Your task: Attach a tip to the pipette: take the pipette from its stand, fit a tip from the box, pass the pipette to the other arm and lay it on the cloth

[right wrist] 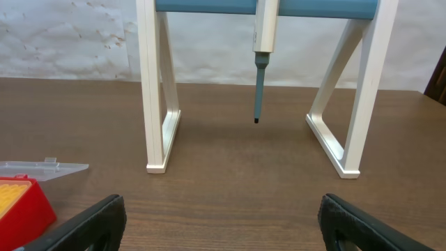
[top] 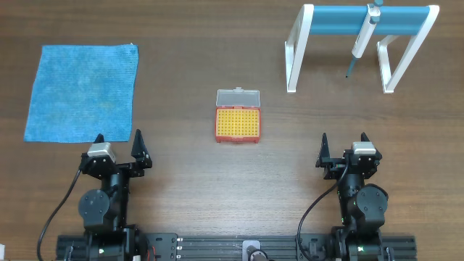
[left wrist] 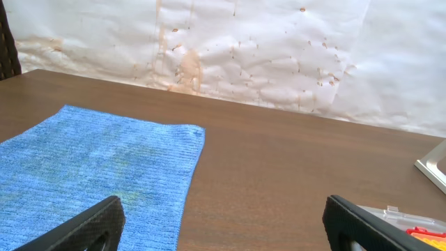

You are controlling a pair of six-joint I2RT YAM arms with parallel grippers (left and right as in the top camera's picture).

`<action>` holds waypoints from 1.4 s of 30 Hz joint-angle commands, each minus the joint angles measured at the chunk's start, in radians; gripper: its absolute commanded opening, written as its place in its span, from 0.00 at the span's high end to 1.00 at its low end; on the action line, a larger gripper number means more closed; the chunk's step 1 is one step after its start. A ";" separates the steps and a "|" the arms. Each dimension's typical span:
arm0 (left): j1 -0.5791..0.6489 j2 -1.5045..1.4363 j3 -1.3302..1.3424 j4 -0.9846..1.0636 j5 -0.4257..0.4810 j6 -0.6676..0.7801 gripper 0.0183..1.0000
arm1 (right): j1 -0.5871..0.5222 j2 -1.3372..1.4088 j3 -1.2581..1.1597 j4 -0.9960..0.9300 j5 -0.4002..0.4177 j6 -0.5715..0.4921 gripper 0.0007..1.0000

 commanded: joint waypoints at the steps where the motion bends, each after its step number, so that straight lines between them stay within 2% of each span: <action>1: -0.004 -0.007 -0.002 -0.008 -0.015 -0.013 0.08 | -0.001 -0.006 -0.002 -0.007 0.004 -0.002 0.11; 22: -0.004 -0.007 -0.002 -0.008 -0.015 -0.013 0.08 | -0.001 -0.006 -0.002 -0.007 0.003 -0.002 0.11; 23: -0.004 -0.007 -0.002 -0.008 -0.015 -0.013 0.08 | -0.001 -0.006 -0.002 -0.007 0.003 -0.002 0.02; 33: -0.004 -0.007 -0.002 -0.008 -0.015 -0.013 0.08 | -0.001 0.005 0.001 0.055 0.003 0.008 0.02; 37: -0.004 -0.007 -0.002 -0.008 -0.015 -0.013 0.08 | -0.008 0.121 0.046 0.116 0.007 0.010 0.02; 42: -0.004 -0.007 -0.002 -0.008 -0.015 -0.013 0.08 | -0.069 0.455 0.158 0.354 0.007 0.010 0.02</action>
